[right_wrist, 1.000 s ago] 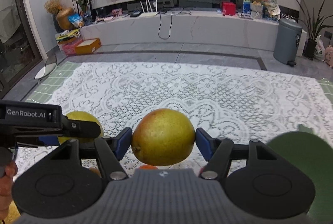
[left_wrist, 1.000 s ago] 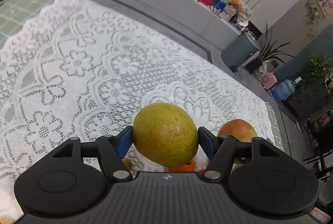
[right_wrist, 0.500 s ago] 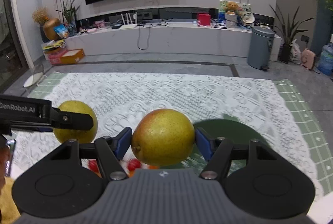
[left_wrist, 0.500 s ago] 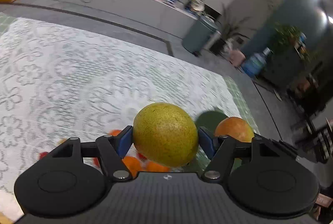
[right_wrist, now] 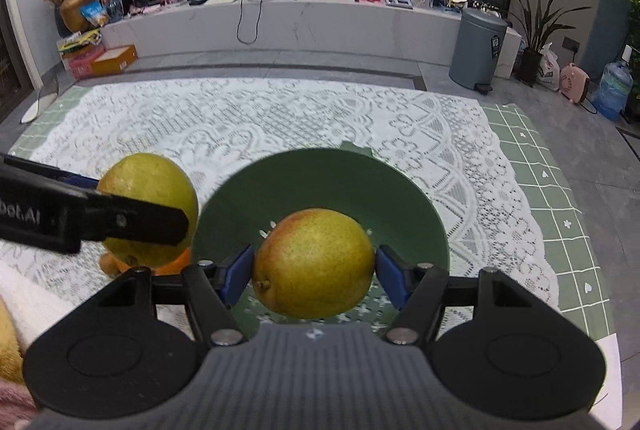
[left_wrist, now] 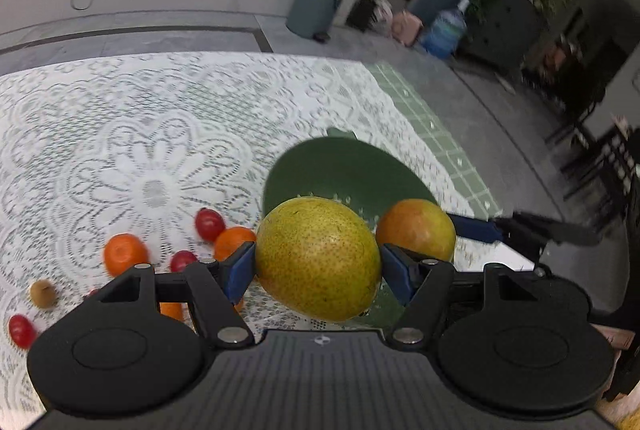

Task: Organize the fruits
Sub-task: 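Carry both pears over the green colander and lower them inside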

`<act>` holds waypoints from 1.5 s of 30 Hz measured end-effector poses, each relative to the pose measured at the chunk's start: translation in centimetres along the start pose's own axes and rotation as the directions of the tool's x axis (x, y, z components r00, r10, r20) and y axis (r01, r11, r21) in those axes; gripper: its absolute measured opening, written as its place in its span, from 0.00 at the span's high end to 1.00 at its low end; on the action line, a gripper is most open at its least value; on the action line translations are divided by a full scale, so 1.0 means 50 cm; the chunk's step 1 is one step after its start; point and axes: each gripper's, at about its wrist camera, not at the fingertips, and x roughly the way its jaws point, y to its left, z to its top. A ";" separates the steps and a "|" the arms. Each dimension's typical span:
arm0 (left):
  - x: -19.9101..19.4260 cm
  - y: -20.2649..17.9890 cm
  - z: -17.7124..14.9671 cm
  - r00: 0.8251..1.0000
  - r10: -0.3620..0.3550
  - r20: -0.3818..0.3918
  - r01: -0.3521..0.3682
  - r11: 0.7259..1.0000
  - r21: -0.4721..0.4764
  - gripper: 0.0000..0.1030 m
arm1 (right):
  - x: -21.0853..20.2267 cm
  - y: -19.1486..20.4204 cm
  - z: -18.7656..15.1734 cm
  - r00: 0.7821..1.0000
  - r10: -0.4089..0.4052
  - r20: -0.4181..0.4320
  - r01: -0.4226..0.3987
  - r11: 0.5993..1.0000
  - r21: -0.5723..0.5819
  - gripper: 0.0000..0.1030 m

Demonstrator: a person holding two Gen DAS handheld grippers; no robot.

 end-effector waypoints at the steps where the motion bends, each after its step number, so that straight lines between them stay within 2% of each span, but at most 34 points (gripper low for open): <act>1: 0.009 -0.003 0.002 1.000 0.003 -0.012 -0.003 1.000 0.013 0.25 | 0.006 -0.004 0.001 1.000 0.001 -0.007 -0.001 1.000 -0.006 0.38; 14: 0.086 -0.032 0.033 0.993 0.065 -0.095 -0.049 0.985 0.165 0.25 | 0.102 -0.021 0.016 0.990 0.020 -0.140 -0.036 0.993 -0.115 0.38; 24: 0.139 -0.048 0.040 0.987 0.069 -0.146 -0.029 0.966 0.255 0.25 | 0.155 -0.029 0.006 0.968 0.017 -0.249 -0.052 0.990 -0.134 0.38; 32: 0.165 -0.067 0.018 0.976 0.063 -0.209 0.011 0.941 0.337 0.25 | 0.147 -0.030 -0.013 0.945 0.017 -0.327 -0.069 0.986 -0.149 0.38; 37: 0.171 -0.077 0.004 0.964 0.049 -0.263 0.052 0.930 0.363 0.25 | 0.131 -0.012 -0.017 0.922 0.038 -0.385 -0.103 0.983 -0.150 0.38; 41: 0.174 -0.091 -0.007 0.955 0.055 -0.292 0.074 0.908 0.412 0.25 | 0.120 -0.003 -0.026 0.896 0.073 -0.437 -0.145 0.981 -0.132 0.38; 45: 0.190 -0.094 -0.006 0.949 0.087 -0.304 0.053 0.904 0.424 0.25 | 0.116 -0.004 -0.033 0.896 0.051 -0.440 -0.128 0.981 -0.148 0.38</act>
